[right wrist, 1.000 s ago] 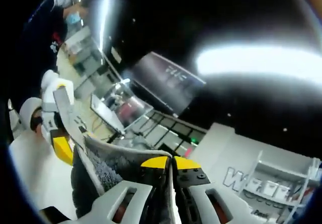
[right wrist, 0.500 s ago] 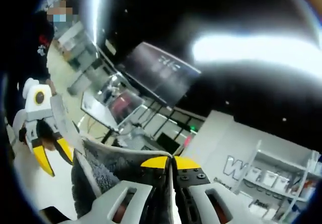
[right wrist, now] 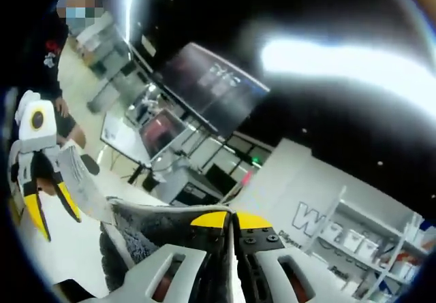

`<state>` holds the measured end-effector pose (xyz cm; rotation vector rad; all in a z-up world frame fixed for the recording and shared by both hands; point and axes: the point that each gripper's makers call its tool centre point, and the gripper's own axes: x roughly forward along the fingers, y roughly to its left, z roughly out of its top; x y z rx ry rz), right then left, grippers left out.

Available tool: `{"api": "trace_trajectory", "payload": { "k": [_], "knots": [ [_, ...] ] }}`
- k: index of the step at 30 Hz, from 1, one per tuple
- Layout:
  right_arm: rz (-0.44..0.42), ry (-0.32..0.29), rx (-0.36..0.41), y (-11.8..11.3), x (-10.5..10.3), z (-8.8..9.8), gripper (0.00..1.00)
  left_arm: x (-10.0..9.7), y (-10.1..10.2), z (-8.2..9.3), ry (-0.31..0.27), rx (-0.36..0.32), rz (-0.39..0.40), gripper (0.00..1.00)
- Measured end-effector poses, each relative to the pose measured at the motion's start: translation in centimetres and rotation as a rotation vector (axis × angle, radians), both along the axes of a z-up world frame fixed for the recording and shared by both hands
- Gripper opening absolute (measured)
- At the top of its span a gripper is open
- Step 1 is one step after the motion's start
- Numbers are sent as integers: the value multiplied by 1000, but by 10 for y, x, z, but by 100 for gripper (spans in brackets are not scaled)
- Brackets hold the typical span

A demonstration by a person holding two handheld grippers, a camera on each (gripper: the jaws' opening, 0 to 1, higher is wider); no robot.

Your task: Open the folded towel by lifting each exposed corner and separating the folded layers until the towel lies flat within the target outline without major curled edges

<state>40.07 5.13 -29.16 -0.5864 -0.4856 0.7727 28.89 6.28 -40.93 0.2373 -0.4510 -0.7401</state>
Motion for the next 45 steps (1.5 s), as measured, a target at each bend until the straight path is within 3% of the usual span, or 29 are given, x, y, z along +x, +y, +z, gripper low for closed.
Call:
{"api": "trace_trajectory", "payload": {
  "k": [5, 9, 15, 21, 33, 37, 40, 45],
  "knots": [
    [-43, -4, -30, 2, 2, 6, 0, -9, -8, 2, -19, 18, -27, 29],
    [-32, 46, -10, 6, -1, 11, 0, -16, -17, 1, -23, 39, -42, 29],
    [-24, 89, 16, 12, -10, 16, 0, -30, -30, 7, -85, 88, -44, 27],
    [-16, 98, 6, 21, -22, 18, 0, -39, -33, 16, -104, 58, -73, 25],
    [31, 66, -41, 43, -62, 17, 0, -23, -22, 13, -76, 9, -5, 26],
    [25, 42, -54, 44, -67, 19, 0, -22, -19, 15, -81, -6, 15, 27],
    [41, 52, -53, 45, -73, 17, 0, -16, -12, 13, -74, -5, 64, 27],
    [47, 59, -54, 44, -78, 15, 0, -12, -7, 11, -56, -20, 75, 27]
  ]
}}
